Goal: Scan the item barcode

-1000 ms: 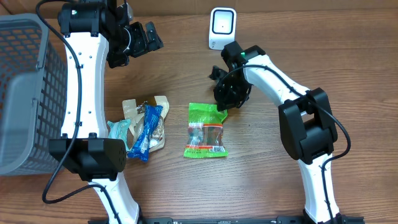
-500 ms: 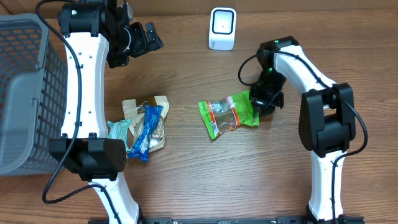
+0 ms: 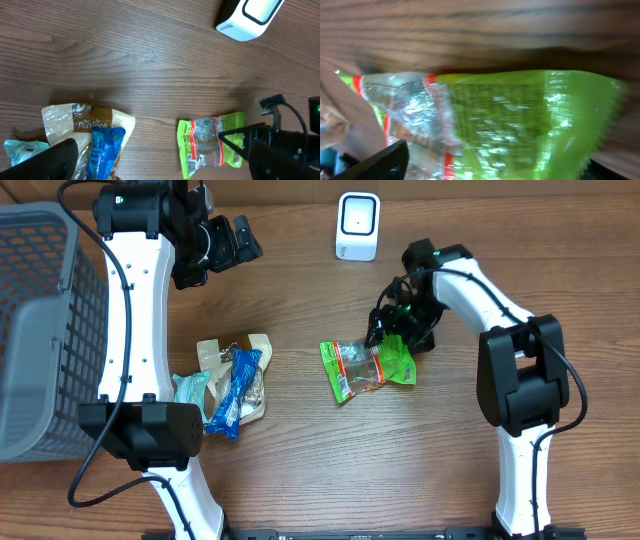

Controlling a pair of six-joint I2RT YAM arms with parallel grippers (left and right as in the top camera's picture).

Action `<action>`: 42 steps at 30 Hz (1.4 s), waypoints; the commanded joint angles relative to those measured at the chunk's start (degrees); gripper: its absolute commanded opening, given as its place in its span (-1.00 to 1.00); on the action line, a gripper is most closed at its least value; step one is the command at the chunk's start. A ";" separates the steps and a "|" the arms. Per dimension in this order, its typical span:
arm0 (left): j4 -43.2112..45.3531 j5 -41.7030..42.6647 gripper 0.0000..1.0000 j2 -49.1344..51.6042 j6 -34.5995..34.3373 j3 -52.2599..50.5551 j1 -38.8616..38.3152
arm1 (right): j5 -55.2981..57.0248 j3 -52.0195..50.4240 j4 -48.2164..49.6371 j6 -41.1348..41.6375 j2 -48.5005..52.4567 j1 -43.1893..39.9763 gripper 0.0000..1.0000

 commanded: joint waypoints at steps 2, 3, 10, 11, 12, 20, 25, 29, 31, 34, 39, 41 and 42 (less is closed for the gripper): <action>0.09 0.07 0.99 -0.96 1.29 1.01 -0.07 | -6.49 -8.87 3.19 2.64 0.87 4.37 0.58; 0.09 0.04 0.99 -0.96 1.29 1.01 -0.07 | -7.63 -9.86 3.43 2.64 0.87 4.85 0.48; 0.09 0.07 1.00 -0.96 1.29 1.01 -0.07 | -12.72 -11.80 5.90 4.59 0.85 6.12 -0.92; 0.09 0.07 1.00 -0.96 1.29 1.01 -0.07 | -13.94 -11.65 6.88 4.66 0.74 5.84 -0.92; 0.09 0.07 1.00 -0.96 1.29 1.01 -0.07 | -14.12 -11.30 7.48 5.11 0.59 5.55 -0.92; 0.09 0.07 1.00 -0.96 1.29 1.01 -0.07 | -1.03 -7.69 8.76 6.99 -9.05 2.47 -0.92; 0.09 0.04 1.00 -0.96 1.29 1.01 -0.04 | 11.10 -7.69 9.01 7.02 -18.18 2.73 -0.92; 0.09 0.07 1.00 -0.96 1.29 1.01 -0.07 | 20.00 -7.69 9.90 7.02 -24.39 3.34 -0.92; 0.09 0.07 1.00 -0.96 1.29 1.01 -0.07 | 22.91 -7.69 10.25 7.02 -26.97 3.37 -0.92; 0.09 0.07 1.00 -0.96 1.29 1.01 -0.07 | 27.10 -7.69 10.67 6.97 -30.42 3.37 -0.93; 0.09 0.07 1.00 -0.96 1.29 1.01 -0.07 | 37.07 -7.69 12.37 6.97 -32.89 4.68 -0.92; 0.09 0.07 1.00 -0.96 1.29 1.01 -0.07 | 42.64 -7.65 14.29 6.97 -33.07 5.86 -0.93; 0.09 0.07 1.00 -0.96 1.29 1.01 -0.07 | 47.39 -7.65 16.55 6.97 -33.05 7.02 -0.92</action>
